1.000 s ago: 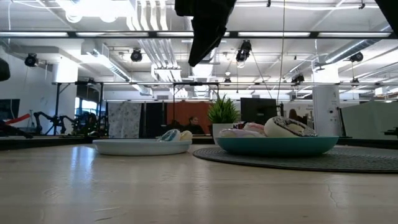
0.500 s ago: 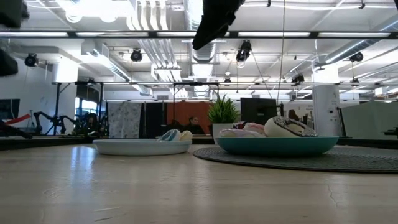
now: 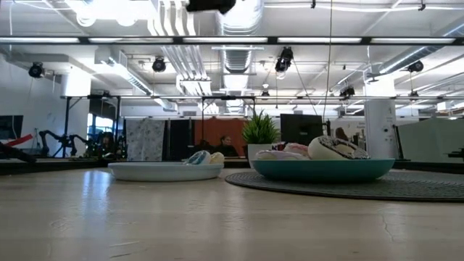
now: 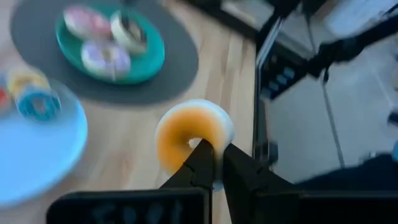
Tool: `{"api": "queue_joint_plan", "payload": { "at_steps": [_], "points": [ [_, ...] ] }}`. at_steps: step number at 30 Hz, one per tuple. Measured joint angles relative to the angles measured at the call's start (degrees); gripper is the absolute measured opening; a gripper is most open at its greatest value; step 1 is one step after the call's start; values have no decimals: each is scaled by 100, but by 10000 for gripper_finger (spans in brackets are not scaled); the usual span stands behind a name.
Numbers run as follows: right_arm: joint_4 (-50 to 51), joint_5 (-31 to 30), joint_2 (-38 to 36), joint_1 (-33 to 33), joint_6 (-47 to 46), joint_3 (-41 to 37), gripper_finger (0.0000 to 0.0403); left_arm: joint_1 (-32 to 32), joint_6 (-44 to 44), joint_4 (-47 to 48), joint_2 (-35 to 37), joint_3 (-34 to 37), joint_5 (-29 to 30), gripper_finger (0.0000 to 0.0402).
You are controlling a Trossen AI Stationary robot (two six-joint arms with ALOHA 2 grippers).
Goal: Pick & Place donuts
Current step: Put the small white donut on the light blue plate
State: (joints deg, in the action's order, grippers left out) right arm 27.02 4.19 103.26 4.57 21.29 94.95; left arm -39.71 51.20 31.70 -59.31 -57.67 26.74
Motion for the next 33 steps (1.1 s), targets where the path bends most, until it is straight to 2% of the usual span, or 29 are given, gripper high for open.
{"api": "queue_joint_plan", "payload": {
  "at_steps": [2, 7, 13, 23, 33],
  "points": [
    [-296, 56, 0, 48, 164, 25, 148, 278, -418, -161, 104, 7, -145, 0],
    [-492, 38, 7, 112, 316, 29, 180, 1001, -1007, -347, 73, 9, -1044, 0],
    [-496, 17, 9, 158, 320, 29, 204, 1650, -1619, -470, -17, 15, -1362, 0],
    [-496, 7, 11, 167, 320, 29, 205, 2450, -2137, -878, -132, 15, -2182, 0],
    [-472, -115, 11, 165, 337, 16, 198, 2710, -2258, -1068, -335, 15, -2450, 0]
  ]
}}
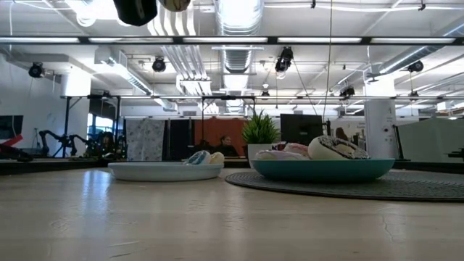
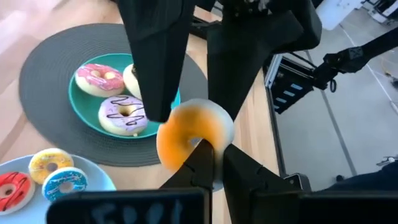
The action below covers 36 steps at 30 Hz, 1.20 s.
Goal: Pick & Place donuts
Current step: Put the small white donut on the light blue plate
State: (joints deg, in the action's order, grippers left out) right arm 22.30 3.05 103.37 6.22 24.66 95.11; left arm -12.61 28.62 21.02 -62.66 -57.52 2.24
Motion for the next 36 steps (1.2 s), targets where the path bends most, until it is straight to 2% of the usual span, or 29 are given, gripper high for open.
{"api": "queue_joint_plan", "payload": {
  "at_steps": [10, 19, 23, 26, 32, 36],
  "points": [
    [192, -2, 2, 1, -24, -31, 141, 149, -2, -47, -16, -2, -77, 0],
    [280, -9, 2, 0, -44, -31, 69, 165, 68, -53, -18, 15, -108, 0],
    [349, -44, 9, -7, -195, -33, 37, 163, 397, -30, -21, 48, 212, 2],
    [480, -46, 9, -13, -292, -33, 21, 165, 498, 97, 3, 48, 480, 23],
    [822, 25, 9, -51, -790, -52, 15, 169, 689, 562, 96, 50, 778, 110],
    [877, 15, 71, -286, -1984, -98, 14, 85, 1122, 1031, 205, 32, 1064, 150]
  ]
}}
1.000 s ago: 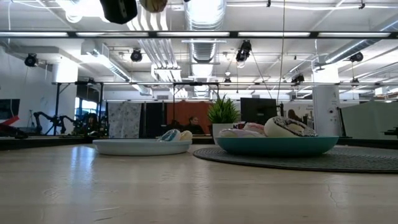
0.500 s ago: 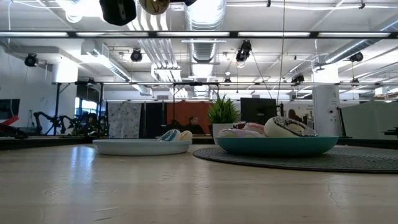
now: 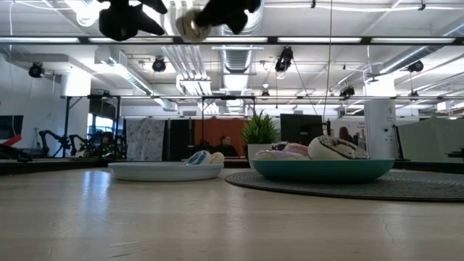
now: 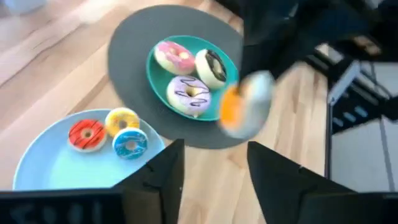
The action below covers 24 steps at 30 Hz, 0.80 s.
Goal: Pick & Place donuts
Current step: Put the small white donut on the light blue plate
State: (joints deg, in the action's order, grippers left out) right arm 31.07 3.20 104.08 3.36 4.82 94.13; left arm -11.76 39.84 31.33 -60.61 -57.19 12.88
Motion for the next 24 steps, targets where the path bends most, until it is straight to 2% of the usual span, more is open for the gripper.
{"api": "queue_joint_plan", "payload": {
  "at_steps": [3, 8, 10, 15, 18, 24],
  "points": [
    [7, 118, 219, -240, -1028, 1, 14, -315, 226, 26, 199, -5, 427, 153],
    [2, 645, 867, -617, -2300, 203, 13, -1226, 339, 33, 548, -69, 1762, 145],
    [11, 983, 1209, -744, -2560, 371, 13, -1615, 418, 33, 680, -113, 2337, 141],
    [69, 1216, 2025, -907, -2740, 1195, 13, -2380, 667, 56, 856, -126, 3485, 136],
    [623, 1252, 2561, -981, -2738, 1973, 13, -2628, 805, 59, 887, -126, 3820, 135],
    [1845, 1234, 3633, -1143, -2581, 3397, 13, -2781, 881, 58, 844, -126, 3976, 135]
  ]
}}
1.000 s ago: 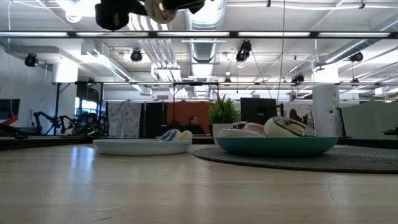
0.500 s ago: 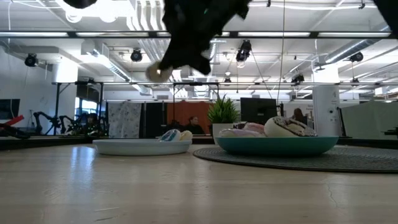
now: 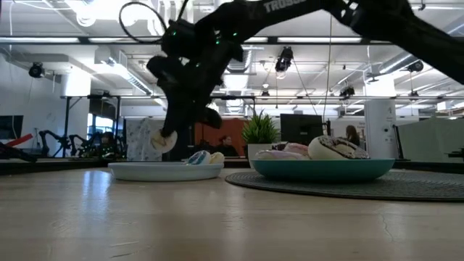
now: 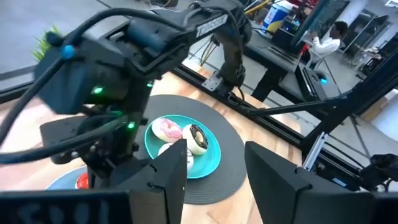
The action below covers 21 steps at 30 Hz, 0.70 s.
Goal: Pick & Place donuts
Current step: Put the small white donut on the light blue plate
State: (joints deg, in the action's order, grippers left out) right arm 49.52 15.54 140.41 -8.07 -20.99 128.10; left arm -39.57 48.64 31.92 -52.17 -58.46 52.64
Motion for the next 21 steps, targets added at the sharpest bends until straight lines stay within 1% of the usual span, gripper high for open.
{"api": "queue_joint_plan", "payload": {
  "at_steps": [3, 6, 13, 14, 18, 21],
  "points": [
    [207, 338, 363, -55, -2, 485, 13, 2, 0, 28, -18, 5, 0, 135],
    [210, 676, 559, -91, -173, 684, 13, 0, 0, 112, -18, 9, 9, 135],
    [141, 700, 652, -127, -260, 676, 15, 2, -30, 181, -11, 39, 11, 135],
    [145, 652, 660, -127, -231, 669, 18, 2, -33, 189, -10, 39, 11, 135],
    [115, -55, 649, -116, -124, 668, 42, 2, -31, 265, -10, 39, 31, 135],
    [129, -411, 648, -121, -106, 668, 62, 2, -28, 265, -10, 39, 37, 135]
  ]
}}
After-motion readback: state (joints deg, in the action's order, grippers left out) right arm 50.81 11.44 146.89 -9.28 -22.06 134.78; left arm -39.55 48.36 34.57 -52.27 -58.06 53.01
